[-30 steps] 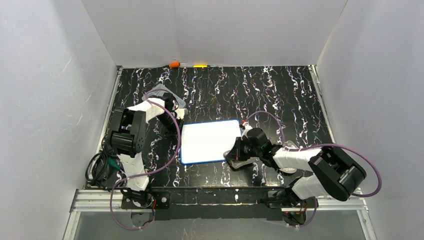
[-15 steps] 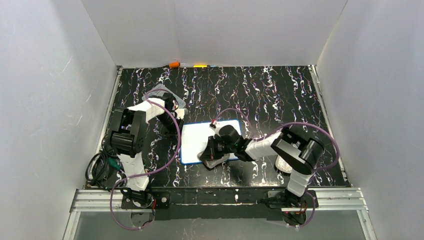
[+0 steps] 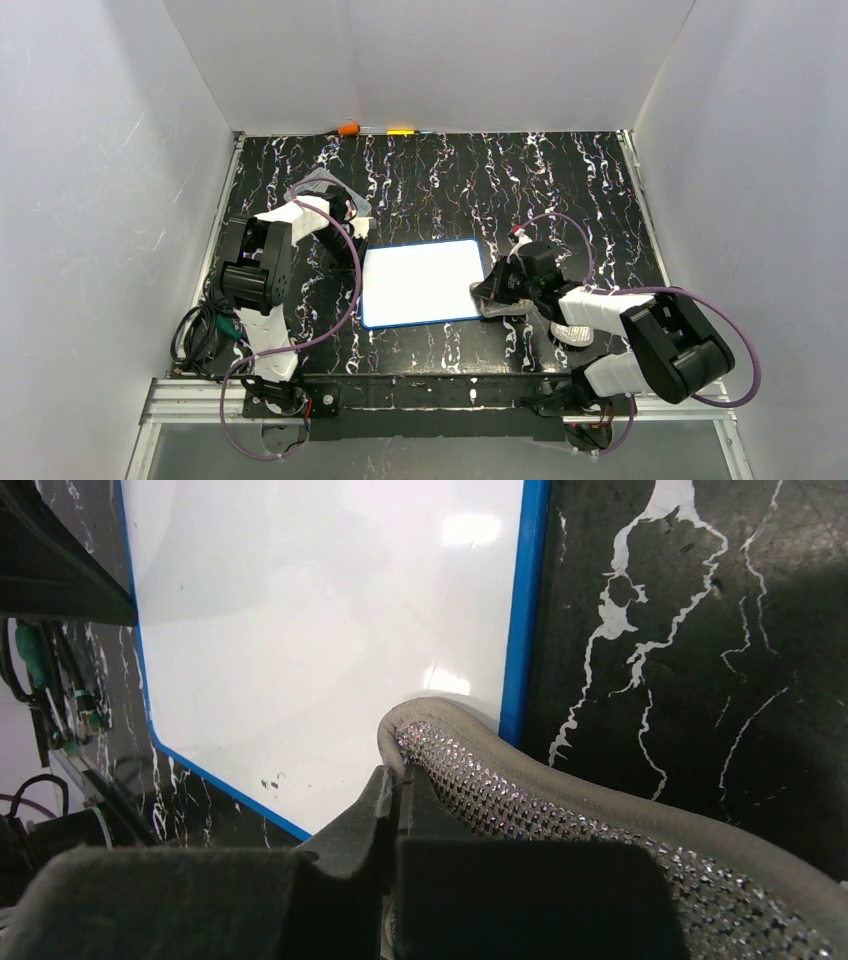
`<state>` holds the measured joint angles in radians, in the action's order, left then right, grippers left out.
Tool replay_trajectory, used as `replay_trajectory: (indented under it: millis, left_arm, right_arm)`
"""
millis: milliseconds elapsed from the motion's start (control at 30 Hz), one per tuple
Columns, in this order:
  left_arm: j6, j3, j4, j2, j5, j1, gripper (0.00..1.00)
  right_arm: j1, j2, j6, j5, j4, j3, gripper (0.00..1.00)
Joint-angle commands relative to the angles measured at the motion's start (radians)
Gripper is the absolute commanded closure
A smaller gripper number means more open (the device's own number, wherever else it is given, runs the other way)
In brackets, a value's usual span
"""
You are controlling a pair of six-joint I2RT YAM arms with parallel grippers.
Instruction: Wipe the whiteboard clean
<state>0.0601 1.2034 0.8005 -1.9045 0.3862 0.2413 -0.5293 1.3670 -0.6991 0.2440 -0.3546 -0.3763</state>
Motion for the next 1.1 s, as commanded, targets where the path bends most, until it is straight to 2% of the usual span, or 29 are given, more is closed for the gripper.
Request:
replay_trajectory:
  millis: [0, 100, 267, 533, 733, 767, 800, 967, 1067]
  left_arm:
    - [0.038, -0.011, -0.106, -0.027, -0.082, 0.008, 1.00]
    - [0.040, -0.011, -0.104, -0.026, -0.081, 0.007, 1.00]
    - [0.048, -0.005, -0.092, -0.009, -0.076, 0.007, 1.00]
    - [0.083, 0.049, -0.061, 0.030, -0.054, 0.008, 1.00]
    - [0.110, 0.102, -0.025, 0.046, -0.055, 0.008, 1.00]
    - [0.121, 0.106, -0.012, 0.057, -0.053, 0.009, 0.97]
    - [0.135, 0.104, 0.005, 0.075, -0.048, 0.008, 0.92]
    - [0.238, 0.028, 0.030, 0.195, -0.028, 0.046, 0.76]
    - [0.300, -0.027, 0.039, 0.244, -0.021, 0.094, 0.71]
  right_arm:
    - [0.018, 0.004, 0.069, -0.142, 0.231, 0.014, 0.99]
    - [0.018, -0.015, 0.017, -0.189, 0.239, -0.029, 0.99]
    - [0.061, -0.053, -0.001, -0.375, 0.336, -0.144, 0.99]
    - [0.081, 0.095, -0.002, -0.389, 0.364, -0.254, 0.99]
    - [0.081, 0.158, -0.025, -0.518, 0.412, -0.415, 0.98]
    - [0.078, 0.169, -0.017, -0.505, 0.415, -0.444, 0.89]
    - [0.072, 0.181, -0.011, -0.490, 0.424, -0.477, 0.85]
    - [0.042, 0.227, 0.025, -0.474, 0.461, -0.592, 0.76]
    - [0.041, 0.238, 0.024, -0.480, 0.465, -0.605, 0.63]
